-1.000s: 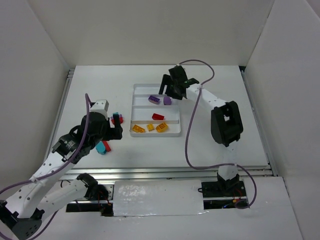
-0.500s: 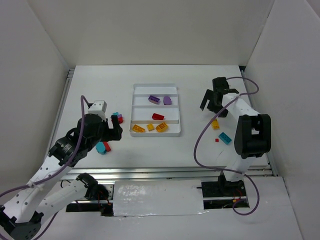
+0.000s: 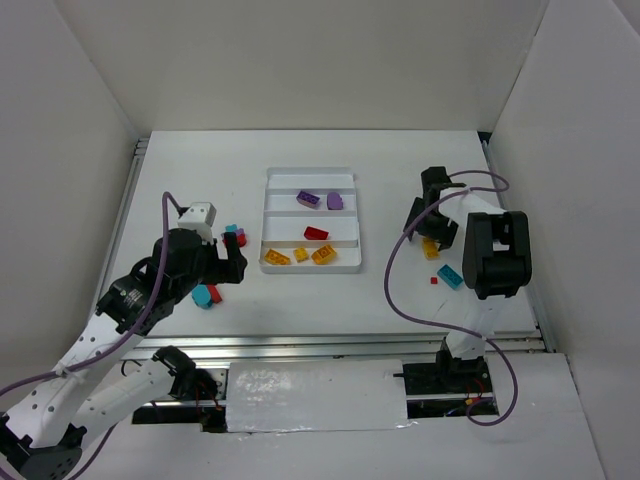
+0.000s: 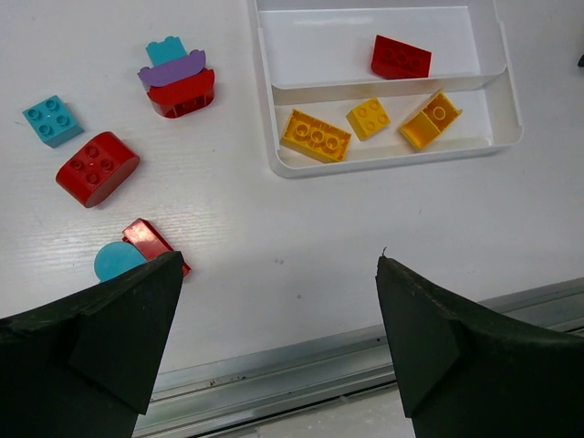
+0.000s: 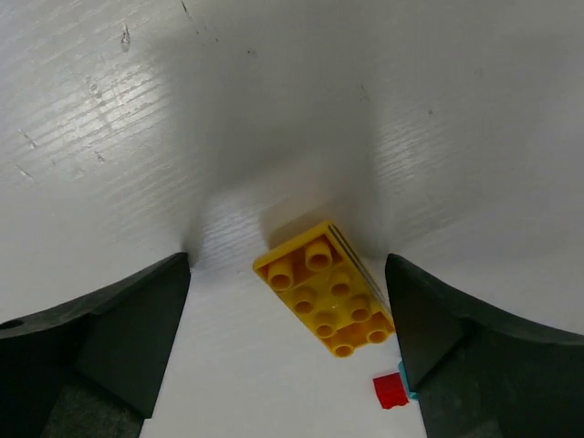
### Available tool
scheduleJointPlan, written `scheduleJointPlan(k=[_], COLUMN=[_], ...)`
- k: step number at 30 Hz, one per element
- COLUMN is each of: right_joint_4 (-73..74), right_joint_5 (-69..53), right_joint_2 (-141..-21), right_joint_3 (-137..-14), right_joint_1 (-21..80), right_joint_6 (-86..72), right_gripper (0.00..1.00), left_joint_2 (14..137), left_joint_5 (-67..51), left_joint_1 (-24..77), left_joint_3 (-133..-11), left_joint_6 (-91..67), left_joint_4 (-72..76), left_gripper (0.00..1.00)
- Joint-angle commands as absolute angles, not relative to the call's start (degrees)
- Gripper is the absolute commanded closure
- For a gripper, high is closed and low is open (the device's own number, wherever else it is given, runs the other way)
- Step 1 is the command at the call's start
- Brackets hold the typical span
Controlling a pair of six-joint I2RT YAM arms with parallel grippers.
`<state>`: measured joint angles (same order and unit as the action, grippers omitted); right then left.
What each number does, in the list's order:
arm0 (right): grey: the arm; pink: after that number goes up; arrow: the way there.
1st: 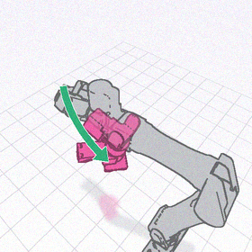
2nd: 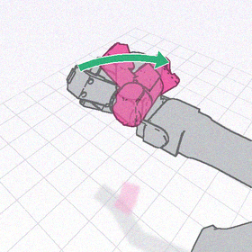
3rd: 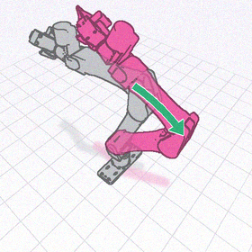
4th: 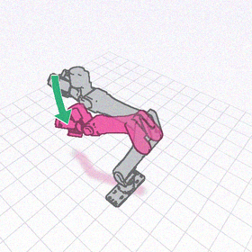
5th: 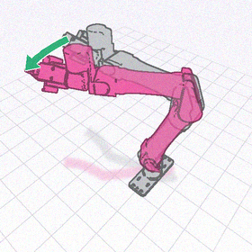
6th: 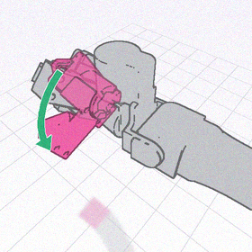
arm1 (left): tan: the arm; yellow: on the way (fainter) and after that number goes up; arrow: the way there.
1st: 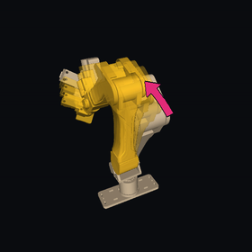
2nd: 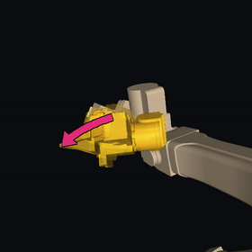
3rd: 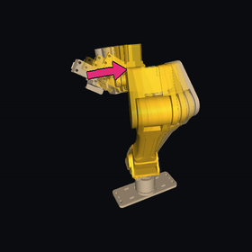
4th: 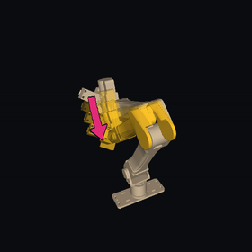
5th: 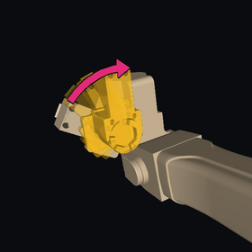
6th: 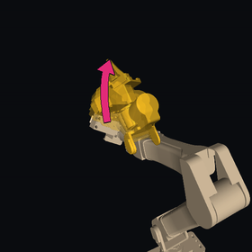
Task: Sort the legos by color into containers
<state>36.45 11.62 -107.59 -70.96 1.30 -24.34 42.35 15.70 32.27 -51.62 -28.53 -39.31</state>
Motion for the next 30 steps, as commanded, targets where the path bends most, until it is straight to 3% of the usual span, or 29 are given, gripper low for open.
scheduleJointPlan(k=[1, 4, 6, 8, 9, 10, 15, 19, 23, 30], right_joint_4=[37.27, 36.47, 36.39, 36.56, 36.65, 37.17, 35.6, 33.84, 35.77, 37.44], right_joint_5=[11.08, 8.71, 7.74, 7.04, 7.21, 7.38, 3.79, 13.5, 16.87, 17.92], right_joint_2=[-107.67, -106.96, -107.05, -107.23, -107.23, -107.31, -99.61, -89.57, -91.49, -99.83], right_joint_3=[-71.99, -70.93, -70.75, -71.01, -71.02, -71.19, -69.44, -68.1, -73.12, -81.03], right_joint_1=[0.62, 0.62, 0.62, 0.7, 0.7, 0.88, 6.22, 20.62, 31.35, 38.67], right_joint_6=[-23.73, -23.38, -23.12, -23.03, -23.11, -23.38, -25.22, -31.01, -33.31, -34.01], right_gripper=[0.15, 0.48, 0.52, 0.65, 0.78, 1.0, 1.0, 1.0, 1.0, 0.99], left_joint_2=[41.92, 41.57, 41.49, 41.31, 41.22, 41.22, 41.48, 41.75, 41.4, 41.66], left_joint_5=[14.41, 14.33, 14.41, 14.33, 14.41, 14.33, 15.2, 18.36, 19.6, 20.04], left_joint_1=[31.99, 31.99, 31.99, 31.99, 31.99, 31.99, 31.99, 31.9, 31.82, 31.82], left_joint_3=[-51.5, -51.59, -51.42, -51.42, -51.42, -51.5, -51.5, -52.03, -52.03, -51.86], left_joint_6=[-27.07, -27.07, -27.07, -27.07, -27.07, -27.07, -27.33, -28.65, -29.35, -29.36], left_joint_4=[-36.74, -36.74, -36.83, -36.74, -36.74, -36.65, -36.91, -37.88, -38.15, -38.32], left_gripper=[0.01, 0.0, 0.0, 0.0, 0.0, 0.01, 0.01, 0.01, 0.01, 0.0])
